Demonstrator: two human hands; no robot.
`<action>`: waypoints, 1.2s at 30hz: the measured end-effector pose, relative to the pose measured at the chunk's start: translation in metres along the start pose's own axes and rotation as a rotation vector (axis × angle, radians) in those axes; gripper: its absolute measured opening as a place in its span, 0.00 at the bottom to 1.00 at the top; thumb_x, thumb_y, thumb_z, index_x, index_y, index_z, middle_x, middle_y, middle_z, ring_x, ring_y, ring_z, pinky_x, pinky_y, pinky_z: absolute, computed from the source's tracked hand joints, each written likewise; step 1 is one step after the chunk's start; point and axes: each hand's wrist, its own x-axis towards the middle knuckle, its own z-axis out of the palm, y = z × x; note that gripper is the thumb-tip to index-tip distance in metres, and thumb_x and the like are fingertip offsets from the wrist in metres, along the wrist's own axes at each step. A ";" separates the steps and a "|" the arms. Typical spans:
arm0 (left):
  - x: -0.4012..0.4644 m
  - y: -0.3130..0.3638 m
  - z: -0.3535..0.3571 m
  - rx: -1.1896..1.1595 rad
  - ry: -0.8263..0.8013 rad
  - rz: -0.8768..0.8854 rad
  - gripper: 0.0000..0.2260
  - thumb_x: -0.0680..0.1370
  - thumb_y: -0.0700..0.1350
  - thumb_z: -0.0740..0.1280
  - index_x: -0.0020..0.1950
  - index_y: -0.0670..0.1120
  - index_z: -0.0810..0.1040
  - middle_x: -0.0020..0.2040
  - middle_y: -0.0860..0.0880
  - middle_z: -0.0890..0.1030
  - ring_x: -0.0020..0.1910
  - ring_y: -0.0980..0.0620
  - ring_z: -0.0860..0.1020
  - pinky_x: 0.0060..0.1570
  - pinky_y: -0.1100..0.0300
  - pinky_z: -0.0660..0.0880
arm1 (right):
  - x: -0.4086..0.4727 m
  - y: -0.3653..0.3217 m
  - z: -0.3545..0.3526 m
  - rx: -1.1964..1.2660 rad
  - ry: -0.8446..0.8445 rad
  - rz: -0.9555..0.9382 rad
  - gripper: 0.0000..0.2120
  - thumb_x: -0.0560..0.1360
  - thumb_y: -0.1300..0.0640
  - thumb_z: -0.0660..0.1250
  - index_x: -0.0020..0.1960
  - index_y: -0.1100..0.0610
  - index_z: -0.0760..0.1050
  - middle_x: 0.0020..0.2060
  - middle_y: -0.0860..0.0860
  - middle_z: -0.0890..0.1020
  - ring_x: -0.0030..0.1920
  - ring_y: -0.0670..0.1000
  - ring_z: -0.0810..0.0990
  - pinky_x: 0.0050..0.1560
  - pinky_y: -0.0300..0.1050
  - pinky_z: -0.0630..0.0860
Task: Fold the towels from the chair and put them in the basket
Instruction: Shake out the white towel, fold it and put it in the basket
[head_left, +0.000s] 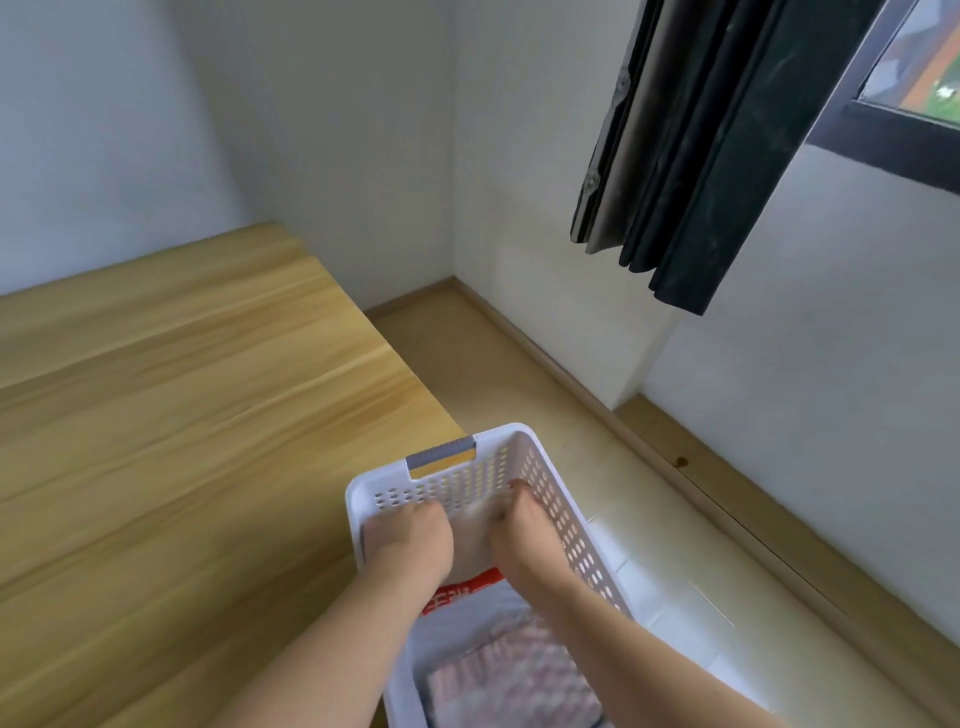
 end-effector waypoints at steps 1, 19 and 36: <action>0.004 0.000 0.005 0.000 -0.048 0.006 0.17 0.77 0.37 0.56 0.64 0.46 0.73 0.61 0.47 0.78 0.60 0.46 0.77 0.48 0.56 0.72 | 0.007 0.006 0.010 -0.046 0.012 0.038 0.17 0.75 0.52 0.51 0.59 0.57 0.69 0.55 0.52 0.78 0.59 0.55 0.78 0.57 0.43 0.74; 0.014 -0.004 0.047 0.032 -0.184 0.157 0.28 0.71 0.53 0.68 0.68 0.44 0.68 0.65 0.44 0.72 0.65 0.44 0.71 0.63 0.51 0.70 | 0.049 0.049 0.056 -0.662 0.170 -0.144 0.10 0.74 0.65 0.56 0.39 0.55 0.72 0.20 0.49 0.69 0.15 0.46 0.64 0.23 0.31 0.55; 0.031 0.007 0.057 0.100 0.029 0.028 0.28 0.74 0.45 0.69 0.70 0.41 0.63 0.66 0.41 0.70 0.65 0.42 0.70 0.62 0.51 0.71 | 0.031 0.059 0.030 -0.905 -0.148 -0.489 0.26 0.74 0.67 0.50 0.73 0.65 0.56 0.71 0.62 0.60 0.70 0.62 0.63 0.69 0.55 0.64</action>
